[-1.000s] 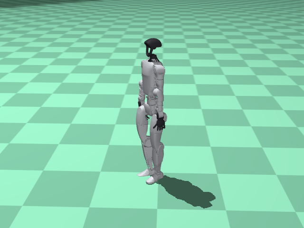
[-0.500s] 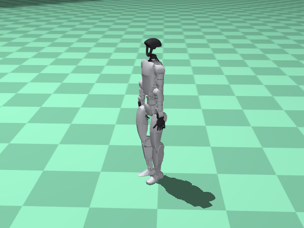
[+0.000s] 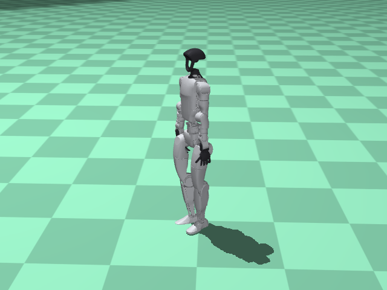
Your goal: In place motions
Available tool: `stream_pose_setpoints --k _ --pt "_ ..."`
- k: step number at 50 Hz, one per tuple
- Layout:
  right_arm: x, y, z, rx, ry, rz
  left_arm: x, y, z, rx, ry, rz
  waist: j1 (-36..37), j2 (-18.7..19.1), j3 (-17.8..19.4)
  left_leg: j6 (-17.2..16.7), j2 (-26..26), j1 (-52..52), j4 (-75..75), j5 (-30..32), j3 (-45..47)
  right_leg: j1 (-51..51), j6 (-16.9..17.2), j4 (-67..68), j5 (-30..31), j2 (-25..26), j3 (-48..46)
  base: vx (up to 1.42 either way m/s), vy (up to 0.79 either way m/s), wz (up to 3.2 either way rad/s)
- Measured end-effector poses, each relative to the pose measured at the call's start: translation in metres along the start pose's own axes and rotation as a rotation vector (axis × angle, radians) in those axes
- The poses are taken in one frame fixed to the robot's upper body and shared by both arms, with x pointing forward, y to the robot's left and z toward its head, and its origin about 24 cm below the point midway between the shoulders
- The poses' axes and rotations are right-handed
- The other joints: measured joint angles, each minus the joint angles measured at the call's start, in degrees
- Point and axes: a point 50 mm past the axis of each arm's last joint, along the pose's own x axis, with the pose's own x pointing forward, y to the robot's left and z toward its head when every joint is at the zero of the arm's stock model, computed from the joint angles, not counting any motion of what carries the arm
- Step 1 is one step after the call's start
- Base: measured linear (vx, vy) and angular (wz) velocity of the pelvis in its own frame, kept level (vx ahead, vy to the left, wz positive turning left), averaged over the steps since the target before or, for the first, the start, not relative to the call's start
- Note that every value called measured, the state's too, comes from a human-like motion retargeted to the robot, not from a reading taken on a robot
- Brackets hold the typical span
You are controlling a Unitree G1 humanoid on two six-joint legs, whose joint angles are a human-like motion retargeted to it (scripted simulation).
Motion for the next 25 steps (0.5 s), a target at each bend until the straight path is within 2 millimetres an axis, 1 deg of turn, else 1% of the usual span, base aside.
stream_pose_setpoints --k 15,20,25 --pt "0.000 -0.001 -0.009 0.004 0.023 -0.005 0.000 -0.001 0.006 0.002 -0.018 -0.005 2.42 -0.72 1.03 0.01 -0.71 0.24 0.19 0.46 -0.93 1.13 -0.12 -0.12 -0.30 -0.89 -1.29 -0.10 0.00 0.09" --pt "0.001 0.000 -0.016 0.011 0.032 -0.001 -0.001 0.000 0.013 0.009 -0.034 0.001 3.65 -2.12 2.11 -0.27 -1.69 1.21 -0.01 0.60 -2.75 1.99 0.00 0.09 -0.55 -2.25 -3.01 -0.11 -0.02 0.33" --pt "0.002 0.003 -0.021 0.013 0.045 0.007 -0.003 0.004 0.019 0.020 -0.044 0.015 7.20 -4.10 3.59 -0.21 -2.66 1.45 0.20 1.17 -3.04 3.04 -0.15 0.11 -0.74 -3.14 -3.33 -0.09 -0.04 0.17"
